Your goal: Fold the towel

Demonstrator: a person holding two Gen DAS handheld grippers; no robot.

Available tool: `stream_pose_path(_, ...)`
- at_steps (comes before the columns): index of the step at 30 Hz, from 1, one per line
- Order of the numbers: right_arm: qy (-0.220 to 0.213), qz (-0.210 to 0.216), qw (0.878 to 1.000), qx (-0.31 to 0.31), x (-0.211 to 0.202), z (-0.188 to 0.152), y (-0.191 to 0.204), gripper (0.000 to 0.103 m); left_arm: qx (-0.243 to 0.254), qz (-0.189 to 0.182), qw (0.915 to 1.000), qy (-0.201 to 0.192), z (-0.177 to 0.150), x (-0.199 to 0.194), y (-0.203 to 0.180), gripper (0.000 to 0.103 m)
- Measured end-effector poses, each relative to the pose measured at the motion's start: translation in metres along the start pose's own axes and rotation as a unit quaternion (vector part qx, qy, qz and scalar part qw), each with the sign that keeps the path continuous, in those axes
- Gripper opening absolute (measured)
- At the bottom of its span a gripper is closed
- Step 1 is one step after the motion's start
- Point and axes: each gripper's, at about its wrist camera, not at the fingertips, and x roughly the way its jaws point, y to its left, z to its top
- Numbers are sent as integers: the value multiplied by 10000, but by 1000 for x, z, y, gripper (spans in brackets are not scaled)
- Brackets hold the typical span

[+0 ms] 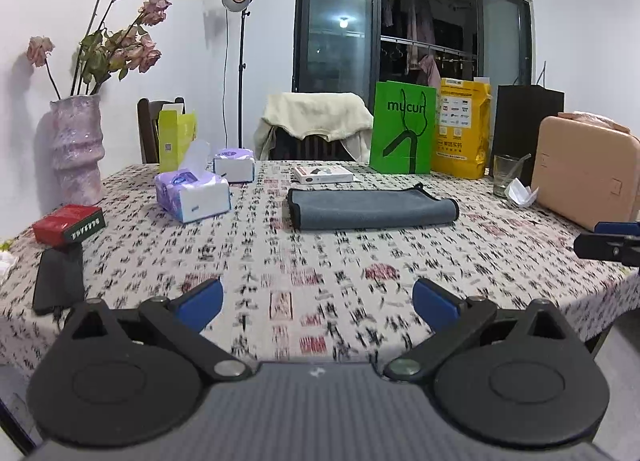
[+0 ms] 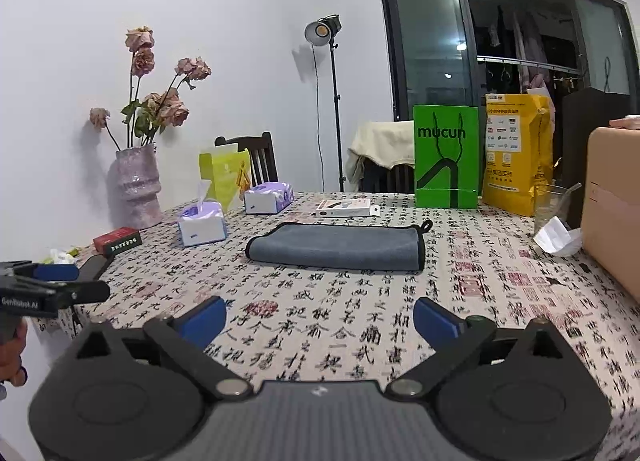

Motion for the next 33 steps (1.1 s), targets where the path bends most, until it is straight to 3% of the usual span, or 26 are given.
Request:
stream_pose_path(13, -42, 193, 9997, -114, -46, -47, 43, 102, 288, 258, 9991, -194, -48, -60, -10, 103)
stream_pose_path(18, -89, 110, 9999, 31, -61, -64, 52, 103, 237, 149, 9994, -186, -60, -76, -10, 103)
stream_pose_path(26, -209, 72, 9997, -107, -83, -92, 66, 103, 621, 51, 9970, -465, -80, -100, -26, 103)
stream_pose_path(30, -166, 35, 9997, -170, -95, -110, 80, 103, 821, 20, 9958, -414, -88, -106, -32, 103)
stream_pose_path(33, -157, 89, 9997, -185, -106, -121, 87, 103, 687, -18, 9970, -367, -94, -111, -30, 103)
